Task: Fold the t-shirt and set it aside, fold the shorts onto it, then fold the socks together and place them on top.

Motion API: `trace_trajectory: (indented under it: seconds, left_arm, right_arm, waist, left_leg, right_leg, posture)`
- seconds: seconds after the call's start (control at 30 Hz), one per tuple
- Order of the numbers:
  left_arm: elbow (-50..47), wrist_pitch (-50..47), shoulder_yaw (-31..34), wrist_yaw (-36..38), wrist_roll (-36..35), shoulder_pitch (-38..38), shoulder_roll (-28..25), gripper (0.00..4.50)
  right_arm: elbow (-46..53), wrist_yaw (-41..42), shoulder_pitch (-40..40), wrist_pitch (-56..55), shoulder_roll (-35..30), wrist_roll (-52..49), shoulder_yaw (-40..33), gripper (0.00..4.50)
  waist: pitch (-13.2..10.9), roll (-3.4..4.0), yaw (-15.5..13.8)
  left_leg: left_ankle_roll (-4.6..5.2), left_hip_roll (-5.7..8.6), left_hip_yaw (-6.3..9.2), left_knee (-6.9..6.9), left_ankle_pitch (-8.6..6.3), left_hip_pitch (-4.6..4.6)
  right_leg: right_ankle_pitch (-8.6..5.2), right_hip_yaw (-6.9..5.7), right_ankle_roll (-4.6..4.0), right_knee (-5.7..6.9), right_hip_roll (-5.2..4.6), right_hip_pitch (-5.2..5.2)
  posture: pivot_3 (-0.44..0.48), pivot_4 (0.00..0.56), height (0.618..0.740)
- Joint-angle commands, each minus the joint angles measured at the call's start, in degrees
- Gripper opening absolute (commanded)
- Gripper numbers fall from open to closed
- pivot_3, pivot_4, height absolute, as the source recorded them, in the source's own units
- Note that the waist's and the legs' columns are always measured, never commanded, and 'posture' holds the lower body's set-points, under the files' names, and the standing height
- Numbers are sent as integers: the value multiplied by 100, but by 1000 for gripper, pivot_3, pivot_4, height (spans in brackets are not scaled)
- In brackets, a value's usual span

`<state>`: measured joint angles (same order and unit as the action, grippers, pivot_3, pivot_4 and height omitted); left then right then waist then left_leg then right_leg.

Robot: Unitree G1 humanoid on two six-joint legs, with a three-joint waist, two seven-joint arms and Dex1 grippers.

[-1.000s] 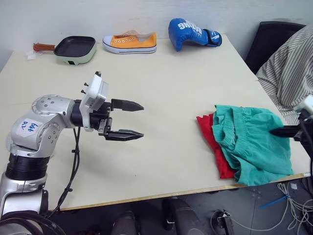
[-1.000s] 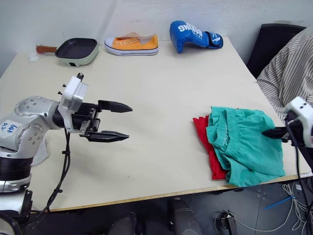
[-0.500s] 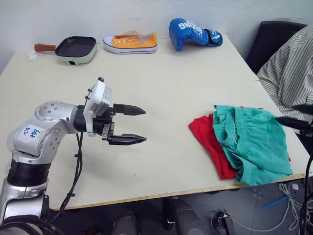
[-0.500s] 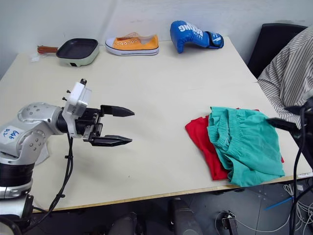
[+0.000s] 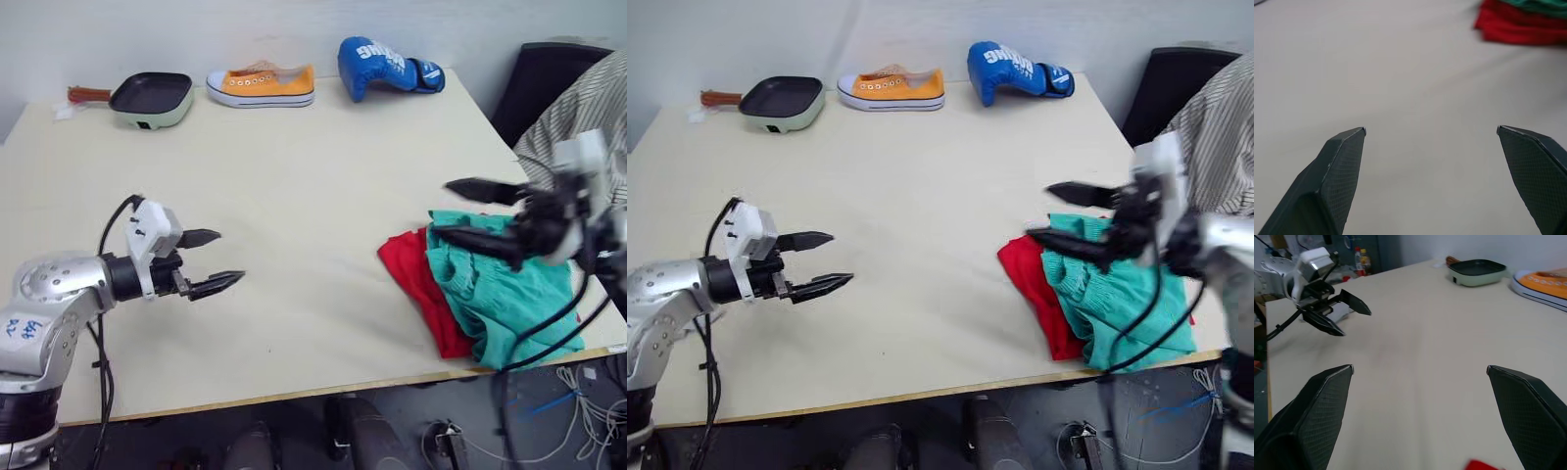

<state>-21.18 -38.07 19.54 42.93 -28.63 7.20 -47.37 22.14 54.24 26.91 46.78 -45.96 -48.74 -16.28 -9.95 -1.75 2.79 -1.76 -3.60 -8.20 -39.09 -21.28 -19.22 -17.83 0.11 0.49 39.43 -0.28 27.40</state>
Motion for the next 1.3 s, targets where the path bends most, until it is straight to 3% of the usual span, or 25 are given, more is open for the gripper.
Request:
trace_trajectory:
  seconds: [0.03,0.1,0.2,0.27,0.3,0.43,0.73,0.97,1.3]
  left_arm:
    - [-430,-16,788,-373,152,-628,64,4500]
    - [-543,-21,1086,-374,145,-1039,73,4500]
    - [-599,-26,1332,-393,141,-1356,72,4500]
    - [-519,66,1432,-400,233,-1471,34,4500]
    - [-437,119,1480,-411,302,-1515,7,4500]
    - [-49,293,1615,-455,520,-1544,-82,4500]
    - [1175,571,1677,-612,1071,-1530,-336,4500]
    - [2120,373,1242,-492,1039,-1031,-357,4500]
    - [3567,851,591,-560,1303,-133,-212,4500]
  right_arm:
    - [343,-502,27,1,215,53,260,4447]
    - [404,-418,-89,-240,208,348,569,4447]
    - [330,-410,-99,-218,268,338,725,4447]
    - [229,-436,-37,-170,352,267,767,4447]
    - [208,-404,-25,-206,372,296,817,4447]
    - [222,-280,-31,-411,428,436,978,4447]
    - [479,-140,5,-447,524,102,961,4447]
    - [578,-114,13,-588,559,116,1048,4447]
    - [544,-106,37,-672,564,183,1104,4447]
  waist:
    - [6,-10,5]
    - [-21,26,29]
    - [-51,75,33]
    - [-47,79,-45]
    - [-47,79,-135]
    - [-47,79,-349]
    - [-47,79,-246]
    - [-47,78,-262]
    - [-46,77,-268]
  left_leg:
    - [6,0,-1,0,-4,1]
    - [18,24,42,12,-10,-39]
    - [47,90,404,43,30,-41]
    - [82,169,603,81,82,-56]
    - [48,175,604,76,110,-51]
    - [86,191,605,79,101,-61]
    - [91,190,597,91,100,-53]
    - [91,189,596,94,100,-51]
    - [91,189,594,93,100,-49]
  right_leg:
    - [0,-1,0,-3,-3,-2]
    - [1,-40,2,-23,-35,-37]
    - [3,-374,6,-175,-152,-271]
    - [2,-544,9,-211,-245,-338]
    - [4,-499,19,-225,-244,-308]
    - [5,-471,21,-212,-247,-296]
    - [5,-461,22,-203,-245,-292]
    - [5,-460,22,-204,-246,-292]
    - [6,-461,22,-198,-246,-291]
  posture:
    - [0,150,740]
    - [0,150,740]
    - [0,150,740]
    - [0,150,740]
    - [0,150,740]
    - [0,150,740]
    - [0,150,740]
    - [0,150,740]
    - [0,150,740]
